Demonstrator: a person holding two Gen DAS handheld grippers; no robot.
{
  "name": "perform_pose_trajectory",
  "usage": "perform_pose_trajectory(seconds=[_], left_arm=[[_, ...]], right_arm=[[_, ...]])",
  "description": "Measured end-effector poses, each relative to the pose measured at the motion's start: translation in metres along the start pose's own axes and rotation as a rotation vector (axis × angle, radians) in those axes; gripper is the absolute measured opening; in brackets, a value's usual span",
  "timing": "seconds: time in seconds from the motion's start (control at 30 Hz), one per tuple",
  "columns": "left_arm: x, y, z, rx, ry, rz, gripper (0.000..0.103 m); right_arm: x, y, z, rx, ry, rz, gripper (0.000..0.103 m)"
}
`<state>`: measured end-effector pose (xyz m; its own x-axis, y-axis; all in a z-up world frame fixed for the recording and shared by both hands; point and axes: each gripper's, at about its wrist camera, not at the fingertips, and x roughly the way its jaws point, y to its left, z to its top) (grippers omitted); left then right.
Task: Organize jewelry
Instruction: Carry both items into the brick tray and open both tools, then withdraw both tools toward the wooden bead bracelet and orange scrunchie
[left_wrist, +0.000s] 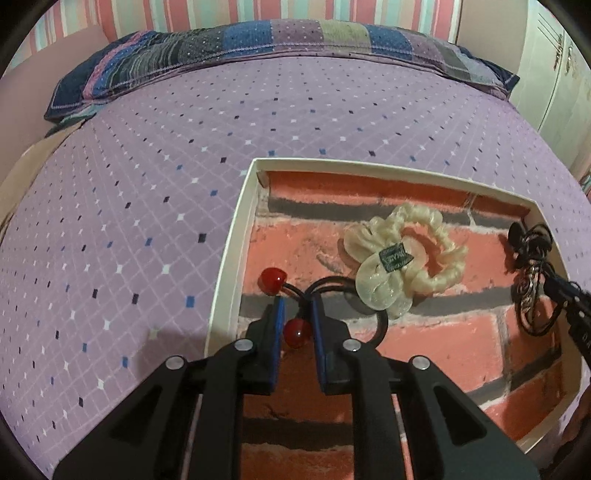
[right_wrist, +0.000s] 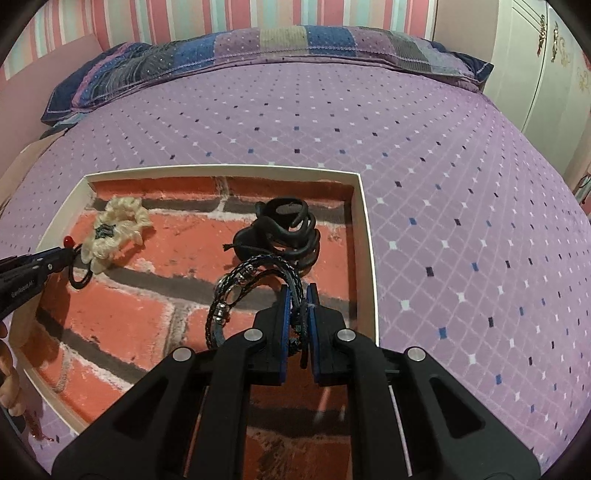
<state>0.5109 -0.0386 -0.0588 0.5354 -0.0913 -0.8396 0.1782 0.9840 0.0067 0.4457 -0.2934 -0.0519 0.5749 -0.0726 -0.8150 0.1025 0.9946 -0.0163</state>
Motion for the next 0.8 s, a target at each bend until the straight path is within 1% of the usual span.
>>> perform_pose_trajectory(seconds=[0.2,0.3,0.33,0.37,0.4,0.47,0.53,0.57,0.6,0.63,0.8], left_arm=[[-0.001,0.001,0.000,-0.004,-0.007,0.005,0.016],[-0.002,0.000,0.000,-0.006,-0.006,0.000,0.016],[-0.003,-0.001,-0.001,-0.004,-0.007,0.002,0.017],[-0.003,-0.002,-0.001,-0.002,-0.008,0.003,0.017],[-0.004,-0.003,-0.001,0.003,-0.010,0.005,0.017],[-0.006,-0.005,-0.002,0.005,-0.012,0.011,0.018],[-0.010,-0.006,-0.002,0.003,-0.019,0.015,0.032],[-0.014,-0.007,-0.003,0.006,-0.033,0.022,0.044],[-0.017,-0.008,-0.003,0.012,-0.045,0.028,0.048],[-0.022,-0.010,-0.004,0.020,-0.056,0.036,0.050],[-0.040,-0.011,-0.006,0.014,-0.065,0.018,0.050]], right_arm=[[0.011,-0.002,-0.003,0.005,0.028,-0.009,0.011],[0.011,-0.004,-0.003,0.013,0.026,-0.005,0.011],[0.011,-0.003,-0.003,0.010,0.027,-0.006,0.013],[0.011,-0.003,-0.003,0.008,0.029,-0.003,0.020],[0.010,-0.003,-0.003,0.008,0.026,-0.001,0.023],[0.006,-0.003,-0.002,0.013,0.012,0.001,0.034],[0.001,-0.002,-0.002,0.017,0.000,0.016,0.039],[-0.001,-0.001,-0.002,0.018,-0.004,0.017,0.042],[-0.004,-0.001,-0.002,0.018,-0.011,0.019,0.043],[-0.008,0.000,-0.001,0.018,-0.016,0.021,0.045],[-0.030,0.002,0.002,0.029,-0.039,0.034,0.047]])
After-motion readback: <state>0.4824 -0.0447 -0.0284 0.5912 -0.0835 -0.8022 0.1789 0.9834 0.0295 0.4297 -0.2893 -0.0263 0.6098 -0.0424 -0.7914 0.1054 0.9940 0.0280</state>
